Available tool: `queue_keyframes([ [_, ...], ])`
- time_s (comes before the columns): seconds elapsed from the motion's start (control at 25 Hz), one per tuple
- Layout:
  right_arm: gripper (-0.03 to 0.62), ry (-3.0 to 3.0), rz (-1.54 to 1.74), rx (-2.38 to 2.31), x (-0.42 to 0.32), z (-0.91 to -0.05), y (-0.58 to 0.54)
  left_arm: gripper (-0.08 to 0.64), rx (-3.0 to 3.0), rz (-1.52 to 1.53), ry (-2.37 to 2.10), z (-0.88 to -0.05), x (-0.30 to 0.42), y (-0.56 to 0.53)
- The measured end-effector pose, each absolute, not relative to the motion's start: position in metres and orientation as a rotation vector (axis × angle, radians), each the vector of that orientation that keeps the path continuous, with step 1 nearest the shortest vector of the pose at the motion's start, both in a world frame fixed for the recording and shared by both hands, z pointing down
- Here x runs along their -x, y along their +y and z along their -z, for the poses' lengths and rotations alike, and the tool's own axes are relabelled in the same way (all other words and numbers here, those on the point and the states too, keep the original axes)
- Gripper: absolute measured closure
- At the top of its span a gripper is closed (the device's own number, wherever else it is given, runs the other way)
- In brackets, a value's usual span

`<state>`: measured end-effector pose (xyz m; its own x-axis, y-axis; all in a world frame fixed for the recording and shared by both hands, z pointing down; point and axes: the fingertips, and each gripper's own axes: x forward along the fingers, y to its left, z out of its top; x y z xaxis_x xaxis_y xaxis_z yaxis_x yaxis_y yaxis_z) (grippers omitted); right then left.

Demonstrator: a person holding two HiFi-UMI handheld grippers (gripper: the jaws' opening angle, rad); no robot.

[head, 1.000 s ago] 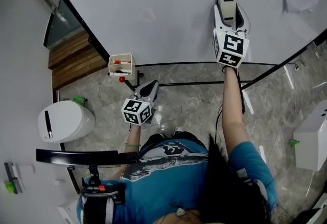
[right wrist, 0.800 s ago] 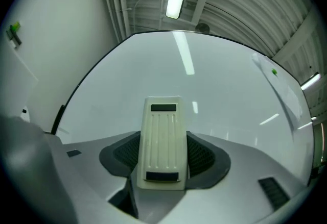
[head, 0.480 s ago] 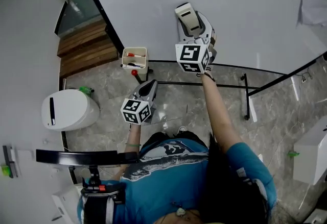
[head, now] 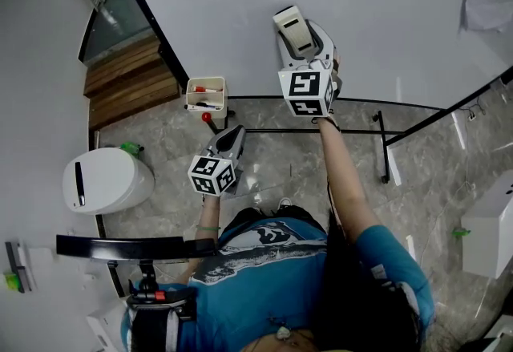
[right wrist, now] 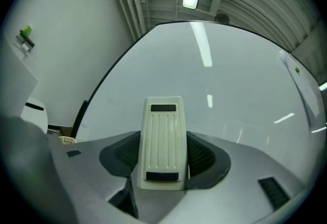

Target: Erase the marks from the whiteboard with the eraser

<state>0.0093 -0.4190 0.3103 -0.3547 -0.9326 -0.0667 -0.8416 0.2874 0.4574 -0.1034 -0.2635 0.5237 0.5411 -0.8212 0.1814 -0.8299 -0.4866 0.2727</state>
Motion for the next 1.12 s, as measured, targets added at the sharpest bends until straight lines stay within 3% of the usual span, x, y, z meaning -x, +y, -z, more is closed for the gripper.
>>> queue_keyframes([
  [0.56, 0.33, -2.133, 0.328, -2.162, -0.27, -0.222, -0.435, 0.555, -2.56, -0.091, -1.178, -0.525, 0.04, -0.278],
  [0.88, 0.33, -2.116, 0.259, -2.192, -0.28, -0.23, -0.444, 0.555, -2.529, -0.083, -1.218, -0.529, 0.051, -0.281],
  [1.12, 0.33, -2.153, 0.295, -2.111, -0.232, -0.242, -0.446, 0.555, -2.512, -0.078, -1.237, -0.532, 0.058, -0.278],
])
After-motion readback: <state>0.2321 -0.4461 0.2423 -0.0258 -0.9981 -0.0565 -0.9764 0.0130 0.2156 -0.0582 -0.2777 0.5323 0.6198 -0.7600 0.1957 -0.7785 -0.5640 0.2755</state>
